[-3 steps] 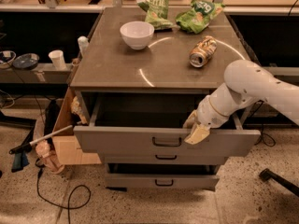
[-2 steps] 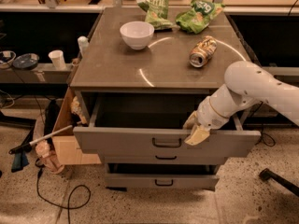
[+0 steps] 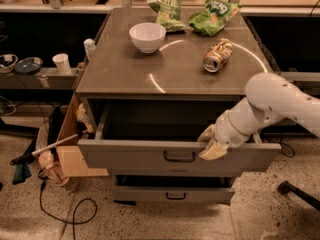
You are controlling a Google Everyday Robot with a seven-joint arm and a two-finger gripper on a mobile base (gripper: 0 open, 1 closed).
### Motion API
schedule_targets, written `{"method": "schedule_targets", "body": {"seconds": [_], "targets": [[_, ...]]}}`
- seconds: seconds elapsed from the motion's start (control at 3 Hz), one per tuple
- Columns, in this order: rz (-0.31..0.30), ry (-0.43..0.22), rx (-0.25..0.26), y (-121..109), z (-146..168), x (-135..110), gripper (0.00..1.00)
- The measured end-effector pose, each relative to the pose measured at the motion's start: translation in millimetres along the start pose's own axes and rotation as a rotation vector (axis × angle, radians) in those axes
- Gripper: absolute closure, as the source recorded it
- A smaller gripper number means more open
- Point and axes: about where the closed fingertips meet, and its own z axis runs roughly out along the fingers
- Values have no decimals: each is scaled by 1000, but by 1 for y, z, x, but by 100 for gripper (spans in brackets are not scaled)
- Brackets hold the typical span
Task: Open top drawer
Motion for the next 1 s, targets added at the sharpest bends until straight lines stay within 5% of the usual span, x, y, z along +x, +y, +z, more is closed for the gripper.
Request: {"method": "schedule_targets", "body": {"seconds": [1.0], "targets": [[37,6,9,31,-1,4,100]]}}
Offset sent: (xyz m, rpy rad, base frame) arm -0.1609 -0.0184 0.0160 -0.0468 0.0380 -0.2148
